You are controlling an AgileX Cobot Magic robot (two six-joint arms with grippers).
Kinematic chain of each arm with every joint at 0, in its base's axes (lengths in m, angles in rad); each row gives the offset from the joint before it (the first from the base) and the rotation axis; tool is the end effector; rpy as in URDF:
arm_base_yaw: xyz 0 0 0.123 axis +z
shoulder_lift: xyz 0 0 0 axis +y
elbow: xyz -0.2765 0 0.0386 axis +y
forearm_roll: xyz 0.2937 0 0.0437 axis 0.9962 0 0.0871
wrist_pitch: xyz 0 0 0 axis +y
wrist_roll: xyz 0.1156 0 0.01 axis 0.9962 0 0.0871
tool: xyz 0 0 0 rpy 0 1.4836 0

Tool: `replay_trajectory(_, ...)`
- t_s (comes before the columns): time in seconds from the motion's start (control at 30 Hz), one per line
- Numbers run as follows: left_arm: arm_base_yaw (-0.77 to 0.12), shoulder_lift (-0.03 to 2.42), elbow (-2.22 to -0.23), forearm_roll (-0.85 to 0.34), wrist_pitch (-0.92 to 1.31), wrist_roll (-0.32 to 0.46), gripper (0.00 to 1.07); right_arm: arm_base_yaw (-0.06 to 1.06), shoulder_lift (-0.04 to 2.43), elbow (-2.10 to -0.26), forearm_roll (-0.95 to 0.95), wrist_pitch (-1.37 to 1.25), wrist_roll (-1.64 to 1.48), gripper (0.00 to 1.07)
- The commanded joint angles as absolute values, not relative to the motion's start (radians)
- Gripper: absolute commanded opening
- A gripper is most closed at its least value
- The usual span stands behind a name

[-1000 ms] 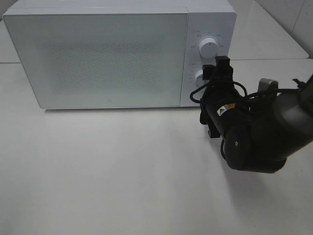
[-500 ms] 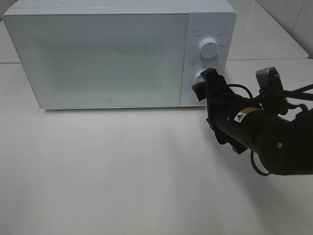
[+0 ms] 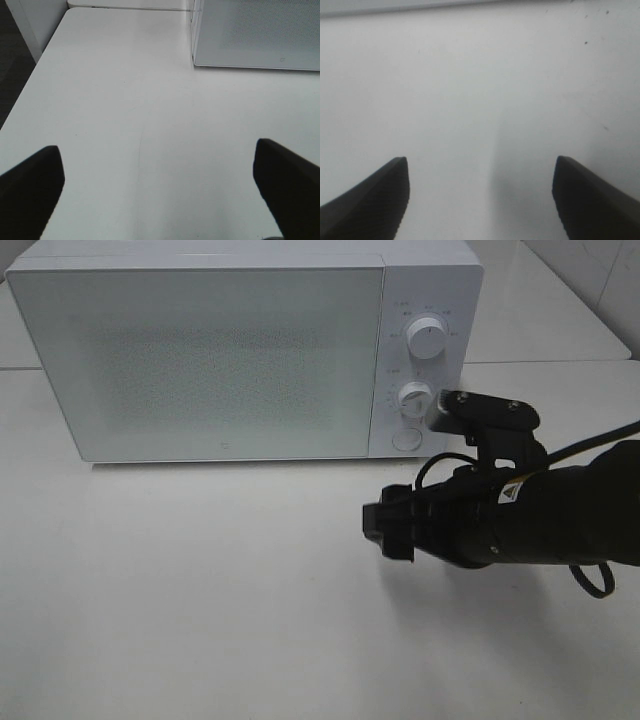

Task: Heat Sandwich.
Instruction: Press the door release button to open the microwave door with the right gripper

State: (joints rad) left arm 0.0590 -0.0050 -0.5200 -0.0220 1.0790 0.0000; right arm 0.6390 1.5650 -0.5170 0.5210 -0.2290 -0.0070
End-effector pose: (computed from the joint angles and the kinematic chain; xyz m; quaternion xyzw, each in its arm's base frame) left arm 0.0591 0.0012 0.2929 -0.0245 0.8511 0.0045 0.5245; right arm 0.2525 0.1714 0.0875 -0.0403 0.9171 0.1687 0.3589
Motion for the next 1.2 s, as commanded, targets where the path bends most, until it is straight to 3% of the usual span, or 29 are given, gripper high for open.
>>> replay_trajectory(0.03,0.059,-0.028,-0.518,-0.024,1.070,0.000,0.98,0.639,1.521,-0.517,0.512,-0.078,-0.196,0.76)
replay_trajectory(0.2,0.059,-0.028,-0.518,-0.024,1.070,0.000,0.98,0.639,1.437,-0.517,0.479,0.143,-0.328,0.76)
replay_trajectory(0.7,0.059,-0.028,-0.518,-0.024,1.070,0.000,0.98,0.639,1.134,-0.517,0.272,0.695,-0.241,0.73)
replay_trajectory(0.97,0.059,-0.028,-0.518,-0.024,1.070,0.000,0.98,0.639,0.970,-0.527,0.230,0.828,-0.176,0.72)
replay_trajectory(1.2,0.059,-0.028,-0.518,-0.024,1.070,0.000,0.98,0.639,0.805,-0.640,0.102,1.025,-0.076,0.72)
